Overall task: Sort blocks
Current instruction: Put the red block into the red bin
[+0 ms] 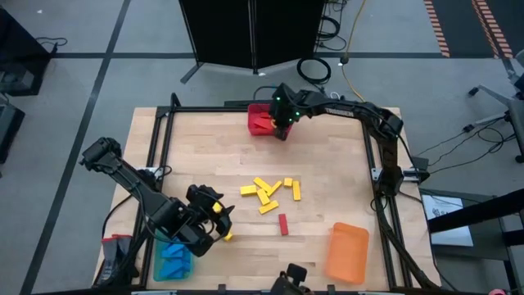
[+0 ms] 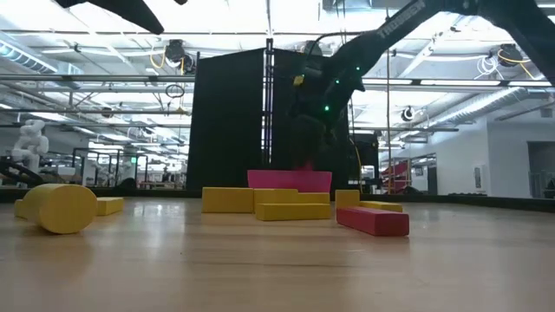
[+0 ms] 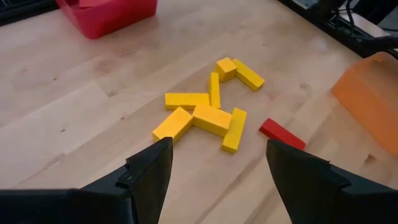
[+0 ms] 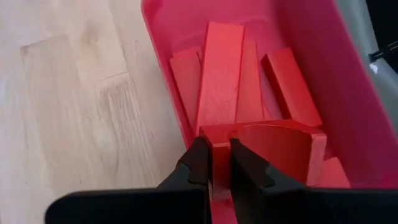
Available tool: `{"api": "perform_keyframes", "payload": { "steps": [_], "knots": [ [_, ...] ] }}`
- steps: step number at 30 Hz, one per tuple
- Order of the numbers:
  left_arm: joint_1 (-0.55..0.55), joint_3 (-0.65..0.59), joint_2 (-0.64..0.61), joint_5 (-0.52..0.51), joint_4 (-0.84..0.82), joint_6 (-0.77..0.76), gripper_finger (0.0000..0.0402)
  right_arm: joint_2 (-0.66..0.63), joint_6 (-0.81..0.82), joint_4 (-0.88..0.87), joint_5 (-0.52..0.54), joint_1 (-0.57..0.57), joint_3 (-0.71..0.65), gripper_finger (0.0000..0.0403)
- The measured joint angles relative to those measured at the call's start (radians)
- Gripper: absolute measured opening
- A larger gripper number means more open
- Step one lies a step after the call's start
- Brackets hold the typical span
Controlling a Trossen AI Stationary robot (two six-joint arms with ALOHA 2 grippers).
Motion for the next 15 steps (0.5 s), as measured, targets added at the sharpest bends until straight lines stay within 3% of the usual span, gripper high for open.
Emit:
{"api": "perform_keyframes", "payload": {
  "steps": [5,15],
  "knots": [
    [0.001,0.000,0.000,0.000,0.000,0.000,0.0264,0.023,0.024,0.003,0.004,-0.004,0.001,0.0030],
    [0.001,0.000,0.000,0.000,0.000,0.000,0.0264,0.017,0.027,-0.001,-0.027,-0.006,0.007,0.0138]
  ]
}}
